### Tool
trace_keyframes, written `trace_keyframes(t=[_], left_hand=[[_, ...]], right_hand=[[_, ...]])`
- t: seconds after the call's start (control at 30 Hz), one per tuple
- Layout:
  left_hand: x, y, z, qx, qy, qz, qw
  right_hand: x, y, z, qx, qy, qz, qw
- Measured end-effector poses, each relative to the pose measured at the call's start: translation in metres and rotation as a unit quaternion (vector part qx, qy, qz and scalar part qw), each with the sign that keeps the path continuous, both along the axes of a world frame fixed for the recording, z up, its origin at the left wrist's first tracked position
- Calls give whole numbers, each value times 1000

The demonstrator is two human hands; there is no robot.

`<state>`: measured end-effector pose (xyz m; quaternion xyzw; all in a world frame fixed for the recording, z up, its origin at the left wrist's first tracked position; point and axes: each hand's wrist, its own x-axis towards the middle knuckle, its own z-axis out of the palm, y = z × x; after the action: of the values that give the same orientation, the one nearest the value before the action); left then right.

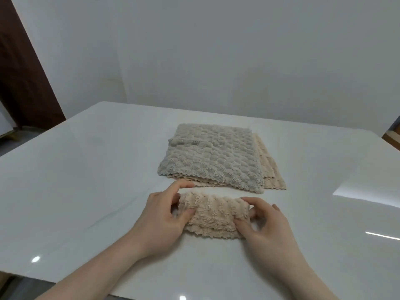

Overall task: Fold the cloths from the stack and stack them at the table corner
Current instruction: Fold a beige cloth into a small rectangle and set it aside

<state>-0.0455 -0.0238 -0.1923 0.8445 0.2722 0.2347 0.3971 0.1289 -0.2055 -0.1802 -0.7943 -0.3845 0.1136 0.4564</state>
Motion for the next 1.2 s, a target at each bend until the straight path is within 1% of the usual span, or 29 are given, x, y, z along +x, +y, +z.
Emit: trace_keyframes(t=[0.1, 0.2, 0.27, 0.33, 0.4, 0.47, 0.53, 0.63, 0.7, 0.83, 0.97, 1.2], left_hand=[[-2, 0, -4, -13, 28, 11, 999], [-2, -3, 0, -1, 65, 19, 998], [0, -3, 6, -27, 95, 21, 995], [3, -2, 16, -79, 112, 17, 990], [3, -5, 39, -142, 127, 14, 982], [-3, -12, 68, -193, 135, 28, 971], [-18, -24, 102, -218, 139, 57, 964], [-47, -36, 147, -249, 133, 89, 955], [-62, -38, 173, -237, 130, 88, 959], [-75, -42, 210, -212, 141, 98, 962], [-70, -39, 234, -209, 146, 112, 961], [-78, -28, 254, -212, 134, 185, 950]], right_hand=[[3, 1, -2, -1, 36, 1, 999], [4, 2, 0, -27, 50, -3, 998], [4, 2, 7, -64, 68, 5, 996], [8, 3, 18, -94, 87, 19, 992], [8, 5, 41, -133, 117, 39, 983], [0, 7, 72, -158, 174, 39, 971], [-17, 5, 108, -162, 230, 11, 960], [-40, 3, 160, -161, 261, -19, 952], [-52, 4, 188, -164, 262, -15, 951], [-69, 11, 218, -147, 258, -28, 954], [-64, 23, 232, -132, 242, -18, 961], [-61, 54, 240, -128, 238, 30, 962]])
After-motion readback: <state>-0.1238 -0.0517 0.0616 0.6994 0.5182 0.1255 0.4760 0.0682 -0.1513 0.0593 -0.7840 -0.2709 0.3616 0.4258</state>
